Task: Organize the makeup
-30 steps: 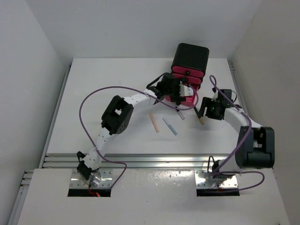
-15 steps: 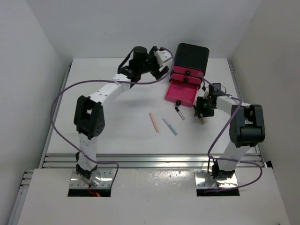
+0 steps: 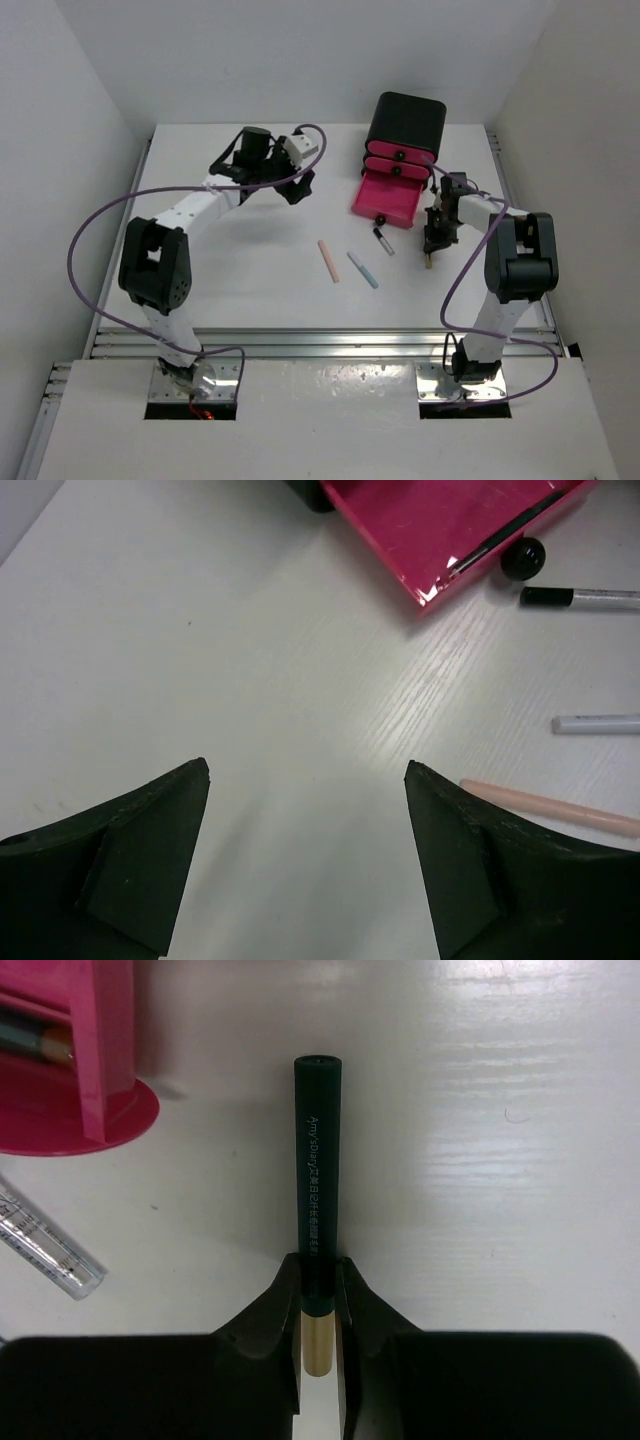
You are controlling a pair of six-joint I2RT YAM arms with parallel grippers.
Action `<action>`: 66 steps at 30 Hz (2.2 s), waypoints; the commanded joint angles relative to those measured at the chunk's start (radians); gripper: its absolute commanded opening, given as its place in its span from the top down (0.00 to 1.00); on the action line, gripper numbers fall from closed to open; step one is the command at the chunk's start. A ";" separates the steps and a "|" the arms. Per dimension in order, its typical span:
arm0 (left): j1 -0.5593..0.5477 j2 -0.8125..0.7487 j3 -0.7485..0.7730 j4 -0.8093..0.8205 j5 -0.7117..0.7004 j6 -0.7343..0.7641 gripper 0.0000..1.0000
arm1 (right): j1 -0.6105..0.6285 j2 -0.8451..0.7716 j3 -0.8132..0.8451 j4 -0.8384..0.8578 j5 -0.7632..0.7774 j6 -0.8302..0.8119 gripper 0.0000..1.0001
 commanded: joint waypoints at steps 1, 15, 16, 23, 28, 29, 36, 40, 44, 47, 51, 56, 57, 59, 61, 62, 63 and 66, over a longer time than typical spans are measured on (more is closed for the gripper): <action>0.058 -0.121 -0.049 0.018 0.065 -0.023 0.15 | 0.007 -0.041 -0.014 -0.071 0.073 0.001 1.00; 0.131 -0.345 -0.524 0.170 -0.023 -0.179 0.15 | 0.237 -0.223 0.161 0.176 0.175 -0.667 1.00; 0.131 -0.356 -0.540 0.170 -0.023 -0.179 0.15 | 0.248 -0.195 0.186 0.171 0.164 -0.741 1.00; 0.162 -0.428 -0.609 0.190 -0.052 -0.188 0.15 | 0.342 0.128 0.394 0.237 0.323 -0.998 1.00; 0.193 -0.437 -0.609 0.190 -0.052 -0.177 0.15 | 0.346 0.181 0.453 0.220 0.351 -1.044 1.00; 0.193 -0.437 -0.609 0.199 -0.052 -0.177 0.15 | 0.345 0.181 0.434 0.225 0.354 -1.047 1.00; 0.193 -0.426 -0.600 0.230 -0.043 -0.159 0.15 | 0.356 0.132 0.410 0.208 0.336 -1.032 0.42; 0.193 -0.417 -0.600 0.219 -0.034 -0.150 0.15 | 0.372 0.056 0.404 0.149 0.331 -0.964 0.27; 0.182 -0.408 -0.600 0.219 -0.034 -0.139 0.15 | 0.380 -0.011 0.378 0.017 0.205 -0.661 0.30; 0.173 -0.408 -0.600 0.219 -0.024 -0.139 0.15 | 0.380 -0.070 0.274 -0.069 -0.027 -0.516 0.31; 0.173 -0.408 -0.600 0.219 -0.024 -0.139 0.15 | 0.377 -0.077 0.149 -0.039 -0.061 -0.355 0.38; 0.164 -0.408 -0.600 0.210 -0.024 -0.139 0.15 | 0.379 -0.012 0.120 -0.017 -0.019 -0.329 0.44; 0.155 -0.408 -0.600 0.210 -0.024 -0.139 0.15 | 0.379 0.008 0.144 -0.019 0.010 -0.330 0.44; 0.154 -0.408 -0.600 0.201 -0.024 -0.139 0.15 | 0.379 0.029 0.161 -0.030 0.026 -0.335 0.44; 0.154 -0.408 -0.600 0.201 -0.024 -0.139 0.15 | 0.376 0.048 0.180 -0.033 0.051 -0.338 0.44; 0.154 -0.408 -0.600 0.201 -0.024 -0.139 0.15 | 0.373 0.054 0.178 -0.028 0.051 -0.343 0.44; 0.154 -0.408 -0.600 0.201 -0.024 -0.139 0.15 | 0.369 0.060 0.175 -0.020 0.051 -0.343 0.44; 0.154 -0.408 -0.600 0.192 -0.024 -0.130 0.15 | 0.359 0.091 0.166 -0.013 0.043 -0.344 0.47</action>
